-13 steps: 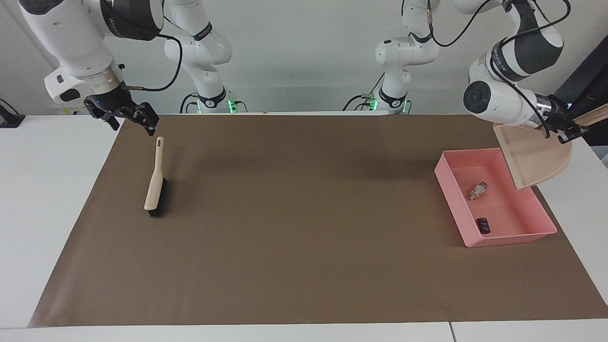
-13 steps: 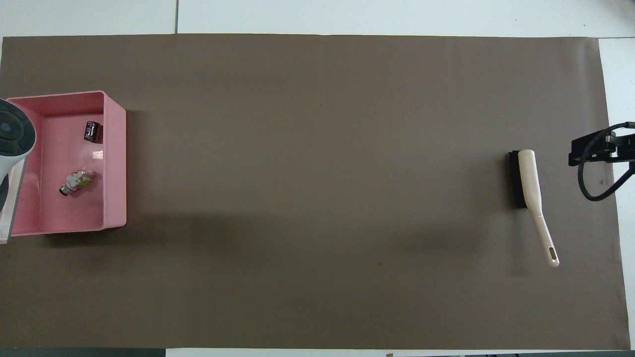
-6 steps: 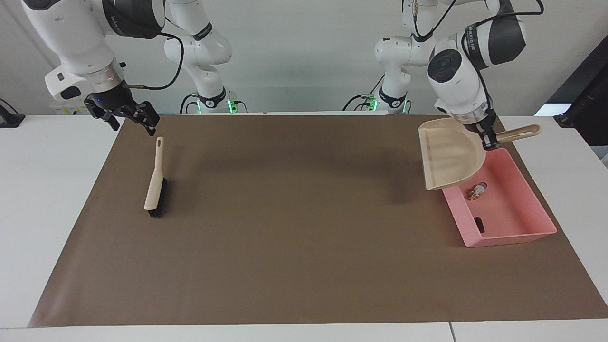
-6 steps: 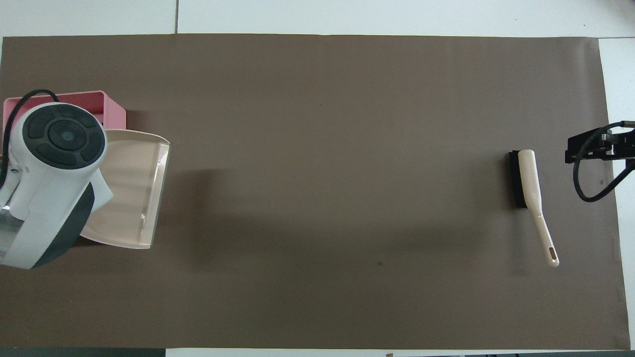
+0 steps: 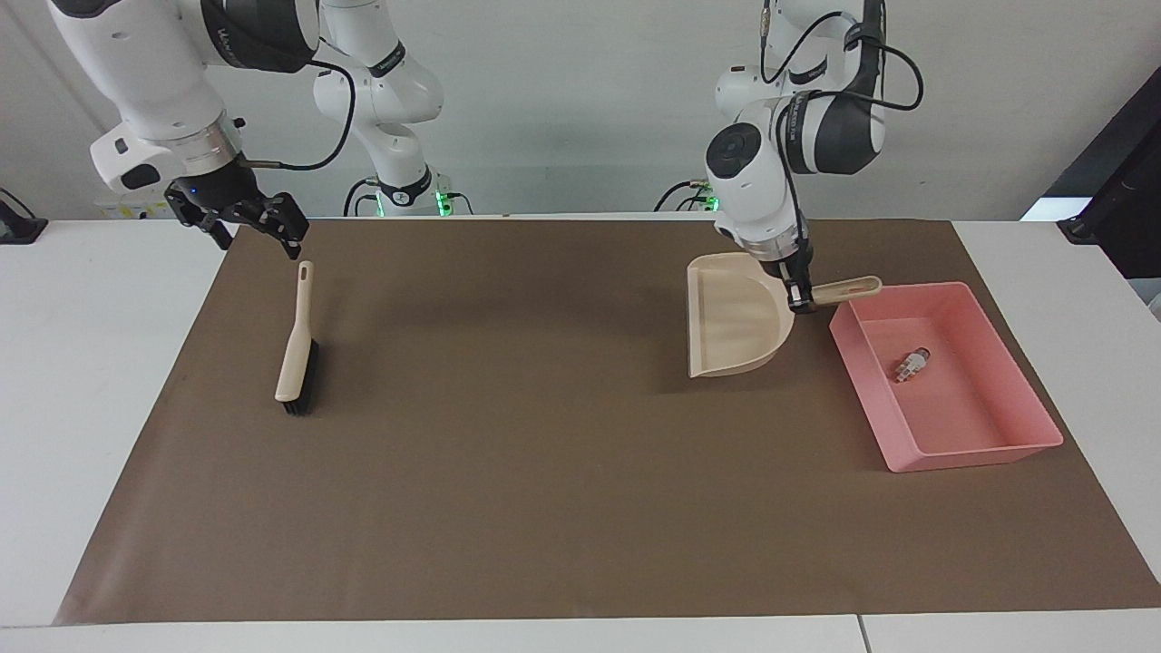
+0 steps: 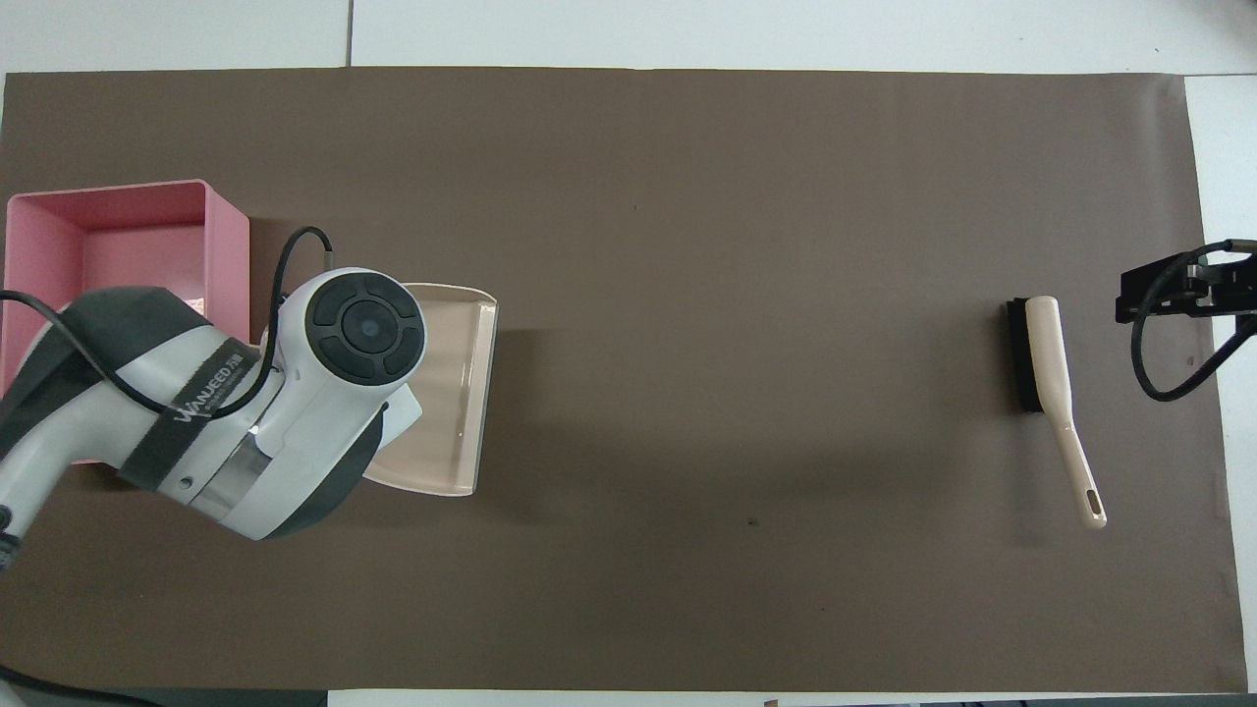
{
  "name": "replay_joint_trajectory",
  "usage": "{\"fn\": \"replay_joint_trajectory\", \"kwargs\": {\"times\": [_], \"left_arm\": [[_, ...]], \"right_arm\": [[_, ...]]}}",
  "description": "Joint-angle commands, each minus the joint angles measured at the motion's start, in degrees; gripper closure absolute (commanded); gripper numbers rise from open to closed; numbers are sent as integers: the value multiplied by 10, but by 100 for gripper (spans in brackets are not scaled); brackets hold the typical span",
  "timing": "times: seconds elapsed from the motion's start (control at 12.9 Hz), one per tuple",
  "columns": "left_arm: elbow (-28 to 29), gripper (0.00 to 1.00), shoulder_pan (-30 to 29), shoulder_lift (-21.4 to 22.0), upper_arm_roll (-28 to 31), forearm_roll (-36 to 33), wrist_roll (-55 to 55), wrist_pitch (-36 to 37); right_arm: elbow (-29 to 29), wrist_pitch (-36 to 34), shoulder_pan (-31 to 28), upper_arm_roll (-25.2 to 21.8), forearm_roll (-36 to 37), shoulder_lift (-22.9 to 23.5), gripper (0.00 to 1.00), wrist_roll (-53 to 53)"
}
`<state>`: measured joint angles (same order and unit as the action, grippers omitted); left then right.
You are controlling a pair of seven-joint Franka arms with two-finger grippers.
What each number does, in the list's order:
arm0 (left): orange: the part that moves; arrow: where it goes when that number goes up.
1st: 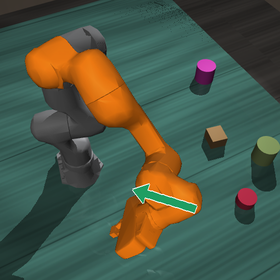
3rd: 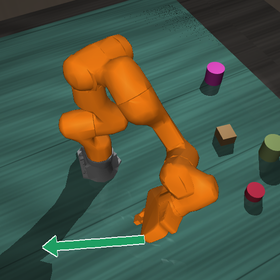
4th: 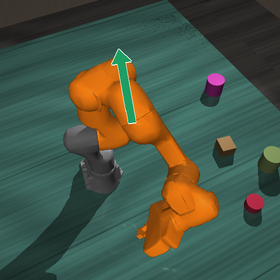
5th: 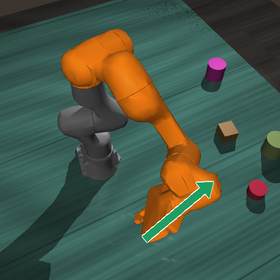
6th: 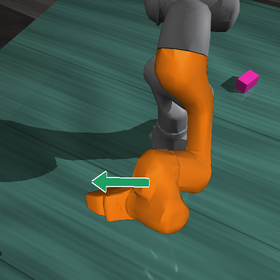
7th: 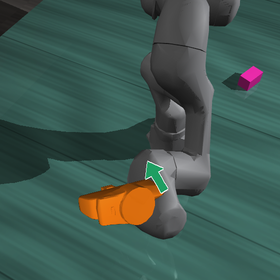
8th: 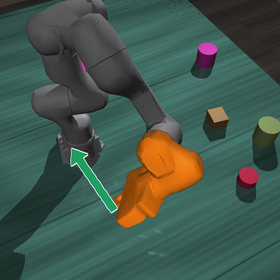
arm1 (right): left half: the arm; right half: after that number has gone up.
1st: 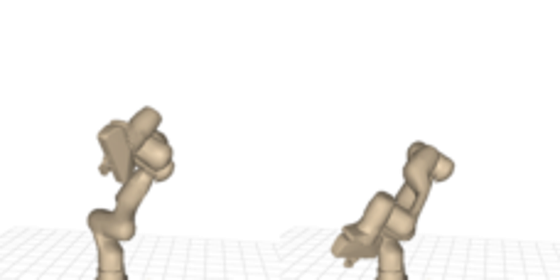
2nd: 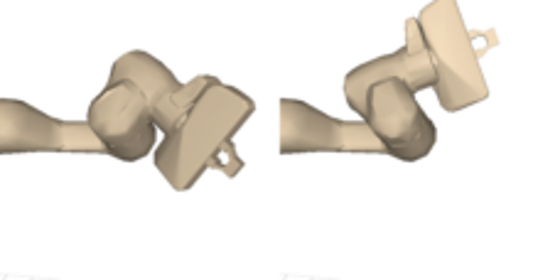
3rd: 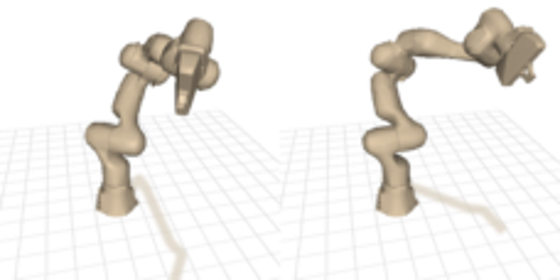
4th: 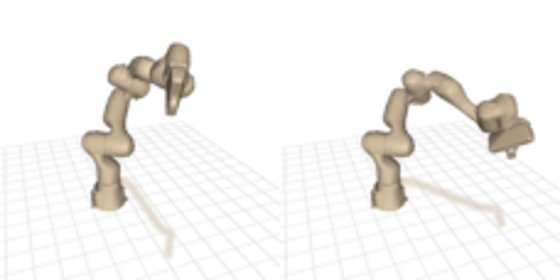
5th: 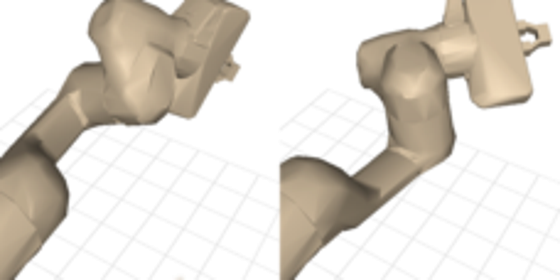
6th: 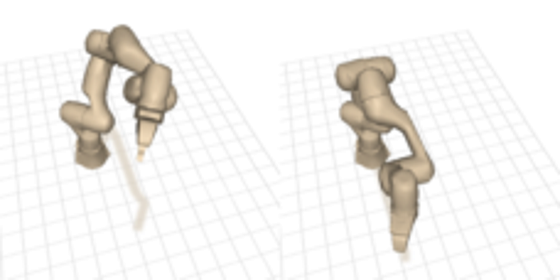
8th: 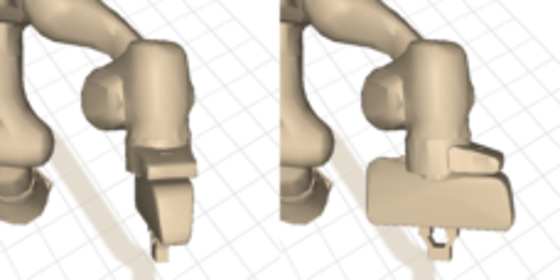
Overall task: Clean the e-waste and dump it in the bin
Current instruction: 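Lower the dustpan back onto the table with the left gripper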
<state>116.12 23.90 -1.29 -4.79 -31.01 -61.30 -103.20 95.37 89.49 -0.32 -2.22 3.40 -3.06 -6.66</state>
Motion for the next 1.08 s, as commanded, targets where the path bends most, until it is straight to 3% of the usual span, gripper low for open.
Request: {"fn": "replay_joint_trajectory", "kwargs": {"times": [0.0, 0.31, 0.54, 0.62, 0.77, 0.93, 1.0], "left_arm": [[-1, 100, 37, -34, 9, 13, 78, -28], [-12, 100, 58, -99, 11, 22, 143, -69], [-5, 98, 59, -105, 10, 22, 140, -80], [-5, 90, 59, -105, 10, 22, 143, -78], [-5, 48, 58, -103, 10, 24, 145, -75], [-5, 13, 48, -83, 10, 25, 154, -56], [-5, 9, 41, -70, 10, 26, 174, -44]], "right_arm": [[0, 3, -3, 0, -5, -1, 0, -1], [1, 3, -3, 1, -5, -2, 0, -2], [3, 4, -2, 0, -5, -3, 0, -7], [3, 5, -2, 0, -5, -3, 0, -7], [3, 2, -2, 0, -5, -3, 0, -8], [4, -2, -1, 0, -5, -5, 0, -10], [4, -1, -1, 1, -4, -5, 0, -11]]}}
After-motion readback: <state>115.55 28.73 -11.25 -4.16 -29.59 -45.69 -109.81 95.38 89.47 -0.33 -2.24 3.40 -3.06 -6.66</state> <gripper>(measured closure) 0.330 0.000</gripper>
